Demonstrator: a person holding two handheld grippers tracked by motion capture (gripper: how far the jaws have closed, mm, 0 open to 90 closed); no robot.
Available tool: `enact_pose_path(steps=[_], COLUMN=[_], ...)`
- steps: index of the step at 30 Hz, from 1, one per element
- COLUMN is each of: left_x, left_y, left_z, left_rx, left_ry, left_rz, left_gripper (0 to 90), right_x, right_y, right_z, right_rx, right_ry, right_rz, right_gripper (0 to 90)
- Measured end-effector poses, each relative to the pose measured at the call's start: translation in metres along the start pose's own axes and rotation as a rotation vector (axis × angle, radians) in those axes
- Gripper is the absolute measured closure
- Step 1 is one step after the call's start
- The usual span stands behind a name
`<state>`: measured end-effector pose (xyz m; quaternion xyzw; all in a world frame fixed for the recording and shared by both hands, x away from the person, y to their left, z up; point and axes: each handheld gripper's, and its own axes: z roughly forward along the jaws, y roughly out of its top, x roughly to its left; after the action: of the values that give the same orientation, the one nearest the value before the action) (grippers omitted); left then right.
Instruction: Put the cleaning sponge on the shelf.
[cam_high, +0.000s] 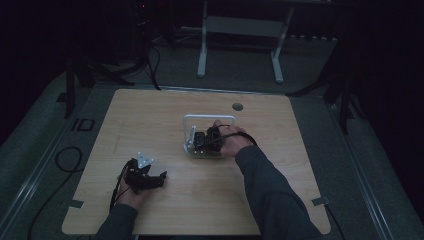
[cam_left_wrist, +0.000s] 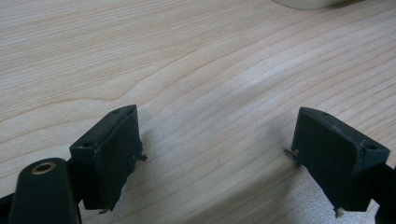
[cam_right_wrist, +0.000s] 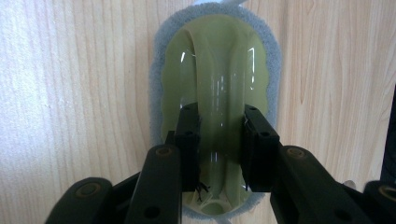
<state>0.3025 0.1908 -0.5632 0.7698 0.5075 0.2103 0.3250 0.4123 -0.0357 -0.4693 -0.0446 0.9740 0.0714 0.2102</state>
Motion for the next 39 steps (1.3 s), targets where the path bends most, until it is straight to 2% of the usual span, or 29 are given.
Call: enact_pose_path(steps=[28,32,39], left_x=[-0.0001,0.0,-0.0001], left_y=[0.0,0.0,0.0], left_z=[0.0001,0.0,0.0], left_rx=[-0.001,0.0,0.001], left_ry=[0.0,0.001,0.0], left_rz=[-0.002,0.0,-0.001], left_gripper=[15.7,15.7,15.7], right_x=[-0.0034,-0.0026,-0.0051], right_y=[-0.0014,-0.0029,-0.007], right_z=[0.0029,0.0054,0.0013], right_rx=[0.021,0.041,0.015], right_ry=[-0.016,-0.041,-0.07], right_rz=[0.006,0.012,0.04], right_gripper=[70.5,64.6,59.0])
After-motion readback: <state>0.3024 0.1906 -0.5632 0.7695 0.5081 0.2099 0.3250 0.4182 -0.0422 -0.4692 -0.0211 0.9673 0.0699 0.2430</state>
